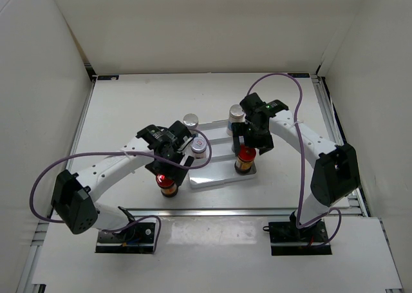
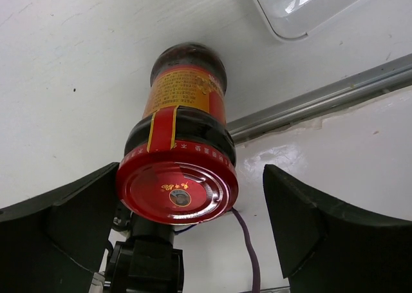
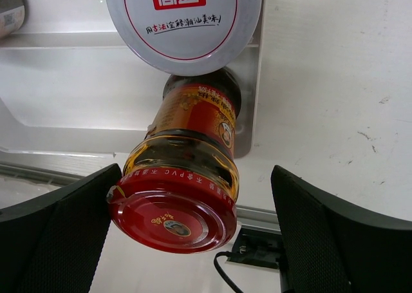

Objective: Organize the condiment bottles

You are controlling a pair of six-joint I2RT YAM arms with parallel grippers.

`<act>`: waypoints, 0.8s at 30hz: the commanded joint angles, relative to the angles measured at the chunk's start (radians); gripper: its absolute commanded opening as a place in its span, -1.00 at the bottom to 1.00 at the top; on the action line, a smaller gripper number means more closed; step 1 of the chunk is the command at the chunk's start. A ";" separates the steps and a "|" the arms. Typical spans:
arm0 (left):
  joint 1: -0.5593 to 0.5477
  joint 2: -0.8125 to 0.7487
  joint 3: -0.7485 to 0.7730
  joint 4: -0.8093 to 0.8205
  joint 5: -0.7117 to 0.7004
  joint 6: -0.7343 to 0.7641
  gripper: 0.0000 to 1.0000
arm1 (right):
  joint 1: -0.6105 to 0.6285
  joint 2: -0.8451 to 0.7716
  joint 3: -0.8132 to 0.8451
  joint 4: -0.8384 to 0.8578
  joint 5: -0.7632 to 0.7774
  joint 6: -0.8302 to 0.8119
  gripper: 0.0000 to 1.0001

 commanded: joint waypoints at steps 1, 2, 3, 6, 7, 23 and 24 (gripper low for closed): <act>0.003 0.001 -0.008 -0.008 0.030 0.002 0.98 | 0.002 0.001 -0.002 0.009 0.004 -0.014 1.00; 0.003 0.001 -0.008 -0.008 0.030 0.002 0.98 | 0.002 0.001 -0.003 0.009 0.004 -0.014 1.00; 0.003 0.001 -0.008 -0.008 0.030 0.002 0.98 | 0.002 0.001 -0.003 0.009 0.004 -0.014 1.00; 0.003 0.001 -0.008 -0.008 0.030 0.002 0.75 | 0.002 0.010 -0.003 0.009 0.004 -0.014 1.00; 0.003 0.001 -0.008 -0.008 0.030 0.002 0.64 | 0.002 0.010 -0.003 0.009 0.004 -0.014 1.00; 0.013 0.038 0.335 -0.017 -0.119 0.014 -0.79 | 0.002 0.001 -0.012 0.009 0.016 -0.032 1.00; 0.013 0.068 0.369 -0.017 -0.119 0.015 -0.79 | -0.007 0.001 -0.012 0.009 0.016 -0.032 1.00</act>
